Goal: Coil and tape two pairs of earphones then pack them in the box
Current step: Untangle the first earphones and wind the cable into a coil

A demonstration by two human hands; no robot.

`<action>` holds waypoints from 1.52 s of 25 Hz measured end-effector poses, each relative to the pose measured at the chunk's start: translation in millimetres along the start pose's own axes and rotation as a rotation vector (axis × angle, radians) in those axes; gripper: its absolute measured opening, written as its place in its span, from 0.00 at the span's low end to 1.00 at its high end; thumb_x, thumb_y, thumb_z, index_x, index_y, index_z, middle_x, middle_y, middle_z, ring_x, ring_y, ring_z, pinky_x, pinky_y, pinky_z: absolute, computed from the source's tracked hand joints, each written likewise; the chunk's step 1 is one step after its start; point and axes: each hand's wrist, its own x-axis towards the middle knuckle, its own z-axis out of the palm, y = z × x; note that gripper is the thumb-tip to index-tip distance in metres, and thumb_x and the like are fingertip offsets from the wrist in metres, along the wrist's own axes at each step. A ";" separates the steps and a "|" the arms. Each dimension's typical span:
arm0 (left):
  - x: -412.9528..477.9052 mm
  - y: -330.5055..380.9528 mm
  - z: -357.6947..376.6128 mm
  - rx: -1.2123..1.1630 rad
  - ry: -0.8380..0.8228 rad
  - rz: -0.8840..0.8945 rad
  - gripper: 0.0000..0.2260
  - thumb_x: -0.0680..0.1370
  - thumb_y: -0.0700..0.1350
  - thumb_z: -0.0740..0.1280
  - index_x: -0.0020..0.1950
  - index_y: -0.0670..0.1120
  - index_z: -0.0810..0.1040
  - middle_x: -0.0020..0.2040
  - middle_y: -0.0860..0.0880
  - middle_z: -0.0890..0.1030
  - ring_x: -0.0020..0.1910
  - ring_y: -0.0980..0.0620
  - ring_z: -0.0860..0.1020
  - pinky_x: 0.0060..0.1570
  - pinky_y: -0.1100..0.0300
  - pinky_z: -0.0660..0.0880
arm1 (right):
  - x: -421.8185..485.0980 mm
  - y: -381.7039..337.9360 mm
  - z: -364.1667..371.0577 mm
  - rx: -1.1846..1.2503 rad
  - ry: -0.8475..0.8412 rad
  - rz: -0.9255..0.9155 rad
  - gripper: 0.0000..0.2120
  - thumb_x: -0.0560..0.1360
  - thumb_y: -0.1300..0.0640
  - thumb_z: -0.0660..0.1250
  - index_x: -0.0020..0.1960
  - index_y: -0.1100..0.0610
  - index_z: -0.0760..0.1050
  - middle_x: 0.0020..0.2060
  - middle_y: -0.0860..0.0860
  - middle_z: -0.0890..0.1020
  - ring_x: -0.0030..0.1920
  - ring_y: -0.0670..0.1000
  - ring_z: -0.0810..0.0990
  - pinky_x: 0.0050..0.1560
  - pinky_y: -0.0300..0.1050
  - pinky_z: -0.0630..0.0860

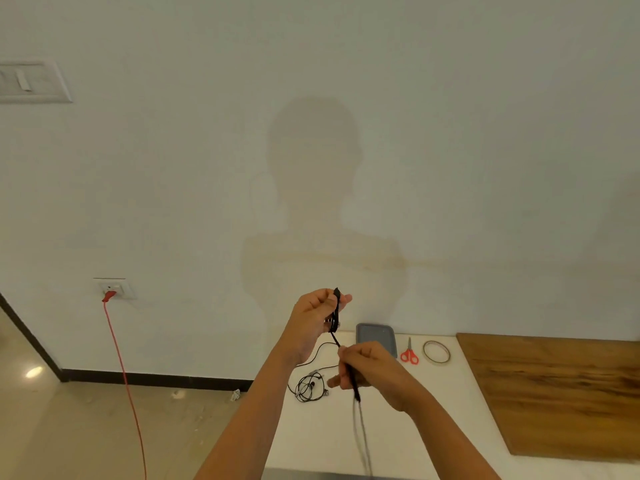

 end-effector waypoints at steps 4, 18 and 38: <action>-4.9 -4.5 -11.3 0.308 -0.102 -0.061 0.12 0.82 0.42 0.59 0.45 0.47 0.82 0.46 0.50 0.85 0.49 0.51 0.81 0.45 0.55 0.73 | -5.6 -27.0 -22.5 -0.108 0.038 -0.017 0.09 0.77 0.60 0.64 0.38 0.61 0.76 0.28 0.53 0.76 0.27 0.50 0.78 0.36 0.46 0.80; -22.5 1.6 -14.0 0.090 -0.282 -0.325 0.12 0.83 0.42 0.57 0.49 0.39 0.78 0.35 0.48 0.80 0.55 0.43 0.82 0.49 0.45 0.78 | 37.5 -20.5 -37.6 -0.333 0.223 -0.325 0.05 0.72 0.56 0.72 0.42 0.58 0.80 0.33 0.49 0.82 0.33 0.44 0.77 0.34 0.35 0.75; -14.3 -4.2 -9.2 -0.516 -0.074 -0.159 0.13 0.83 0.40 0.53 0.48 0.38 0.75 0.57 0.34 0.80 0.61 0.38 0.77 0.52 0.36 0.76 | 15.4 28.1 6.3 0.187 0.098 -0.002 0.15 0.81 0.53 0.58 0.44 0.60 0.77 0.29 0.51 0.76 0.29 0.48 0.72 0.37 0.42 0.75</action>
